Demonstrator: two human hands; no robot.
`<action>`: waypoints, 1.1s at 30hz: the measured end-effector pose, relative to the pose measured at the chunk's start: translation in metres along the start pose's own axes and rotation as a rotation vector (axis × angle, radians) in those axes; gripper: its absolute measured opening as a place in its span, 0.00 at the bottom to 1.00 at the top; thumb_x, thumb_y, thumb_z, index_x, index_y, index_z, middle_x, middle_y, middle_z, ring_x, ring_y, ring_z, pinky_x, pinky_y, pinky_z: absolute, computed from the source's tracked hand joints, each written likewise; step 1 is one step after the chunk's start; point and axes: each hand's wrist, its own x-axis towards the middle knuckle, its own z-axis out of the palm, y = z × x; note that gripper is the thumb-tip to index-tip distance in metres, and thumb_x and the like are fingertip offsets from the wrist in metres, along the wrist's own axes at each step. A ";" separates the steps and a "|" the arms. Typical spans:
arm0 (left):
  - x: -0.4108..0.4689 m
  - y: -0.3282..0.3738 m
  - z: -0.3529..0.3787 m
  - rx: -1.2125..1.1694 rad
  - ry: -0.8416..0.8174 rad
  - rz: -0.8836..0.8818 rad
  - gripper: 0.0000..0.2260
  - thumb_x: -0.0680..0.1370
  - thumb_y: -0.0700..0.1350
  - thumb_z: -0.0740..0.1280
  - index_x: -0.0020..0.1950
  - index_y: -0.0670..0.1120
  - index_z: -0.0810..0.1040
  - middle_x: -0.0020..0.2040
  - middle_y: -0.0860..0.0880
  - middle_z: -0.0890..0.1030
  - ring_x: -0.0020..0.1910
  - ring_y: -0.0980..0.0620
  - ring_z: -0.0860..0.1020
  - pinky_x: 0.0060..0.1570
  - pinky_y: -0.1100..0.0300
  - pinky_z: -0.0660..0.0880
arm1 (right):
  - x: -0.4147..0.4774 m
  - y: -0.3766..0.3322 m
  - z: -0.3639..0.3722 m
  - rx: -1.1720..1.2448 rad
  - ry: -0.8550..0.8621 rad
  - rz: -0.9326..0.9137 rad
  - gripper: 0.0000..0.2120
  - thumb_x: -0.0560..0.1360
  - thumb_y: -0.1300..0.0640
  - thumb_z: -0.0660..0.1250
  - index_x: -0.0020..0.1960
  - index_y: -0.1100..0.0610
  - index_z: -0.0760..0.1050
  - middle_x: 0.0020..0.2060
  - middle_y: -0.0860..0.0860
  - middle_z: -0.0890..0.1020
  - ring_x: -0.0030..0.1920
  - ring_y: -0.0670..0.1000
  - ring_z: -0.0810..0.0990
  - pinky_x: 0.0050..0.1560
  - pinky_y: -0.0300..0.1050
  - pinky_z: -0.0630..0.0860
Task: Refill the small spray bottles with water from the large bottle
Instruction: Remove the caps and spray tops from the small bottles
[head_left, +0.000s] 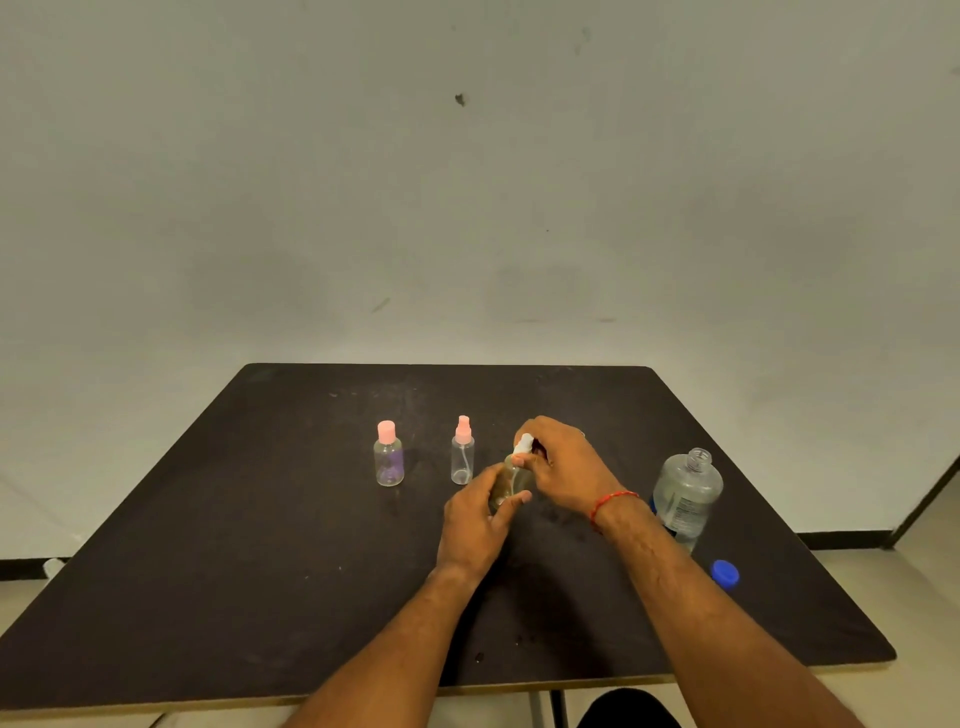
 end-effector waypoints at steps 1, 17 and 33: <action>0.000 0.000 0.000 -0.001 -0.003 -0.002 0.19 0.76 0.58 0.72 0.63 0.51 0.80 0.49 0.59 0.82 0.50 0.63 0.80 0.51 0.68 0.78 | 0.000 0.000 -0.001 -0.008 -0.010 -0.007 0.03 0.77 0.61 0.67 0.50 0.55 0.77 0.47 0.50 0.79 0.46 0.48 0.76 0.49 0.37 0.74; -0.001 -0.001 0.000 -0.059 0.029 0.023 0.17 0.76 0.59 0.73 0.61 0.54 0.81 0.47 0.63 0.82 0.50 0.62 0.81 0.49 0.69 0.77 | 0.012 -0.009 0.000 -0.188 -0.041 0.066 0.06 0.76 0.50 0.69 0.46 0.52 0.76 0.40 0.48 0.79 0.42 0.47 0.77 0.45 0.44 0.76; 0.000 -0.003 0.000 -0.079 0.017 0.029 0.18 0.75 0.62 0.72 0.62 0.59 0.79 0.51 0.64 0.83 0.53 0.64 0.81 0.53 0.69 0.77 | 0.014 -0.010 0.002 -0.189 -0.008 0.165 0.09 0.74 0.45 0.70 0.44 0.48 0.72 0.38 0.46 0.77 0.39 0.46 0.76 0.41 0.40 0.73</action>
